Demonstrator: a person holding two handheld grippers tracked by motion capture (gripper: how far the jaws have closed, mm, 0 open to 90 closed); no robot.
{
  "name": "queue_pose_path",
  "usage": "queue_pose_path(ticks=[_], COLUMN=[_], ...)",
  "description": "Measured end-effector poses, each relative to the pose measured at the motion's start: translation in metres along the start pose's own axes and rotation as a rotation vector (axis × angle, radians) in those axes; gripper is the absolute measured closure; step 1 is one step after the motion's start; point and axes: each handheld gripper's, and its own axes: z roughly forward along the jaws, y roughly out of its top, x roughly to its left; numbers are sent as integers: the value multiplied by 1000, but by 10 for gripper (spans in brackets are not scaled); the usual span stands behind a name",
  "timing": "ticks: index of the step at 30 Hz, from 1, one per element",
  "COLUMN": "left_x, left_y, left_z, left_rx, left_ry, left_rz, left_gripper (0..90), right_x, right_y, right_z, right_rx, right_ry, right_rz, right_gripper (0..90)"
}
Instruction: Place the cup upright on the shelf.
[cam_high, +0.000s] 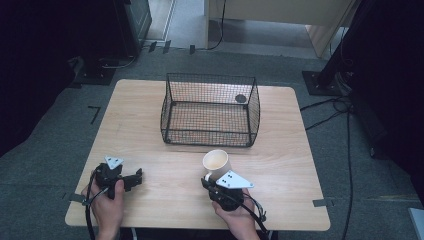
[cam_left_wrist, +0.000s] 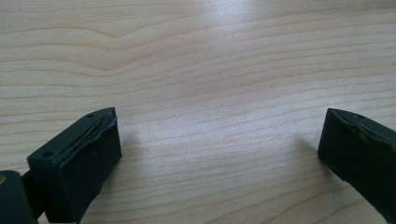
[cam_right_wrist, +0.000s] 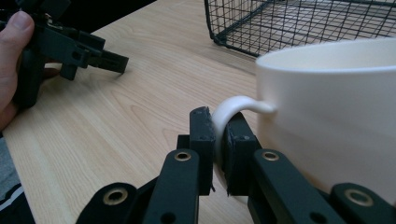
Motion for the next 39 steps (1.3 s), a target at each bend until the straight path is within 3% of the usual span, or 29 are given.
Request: queue_pose_path(ticks=[13,25,39], left_x=[0,0,0], left_y=[0,0,0], left_z=[0,0,0], left_rx=[0,-2,-2], left_ry=[0,0,0], left_rz=[-1,-2,-2], left_gripper=[0,0,0], right_x=[1,4,-5], right_y=[14,44,83], right_z=[-10,-21,-22], right_rx=[-47,-82,-130], right_ry=[4,30,46], right_rz=[-46,-105,-133], right_gripper=[846,846,846])
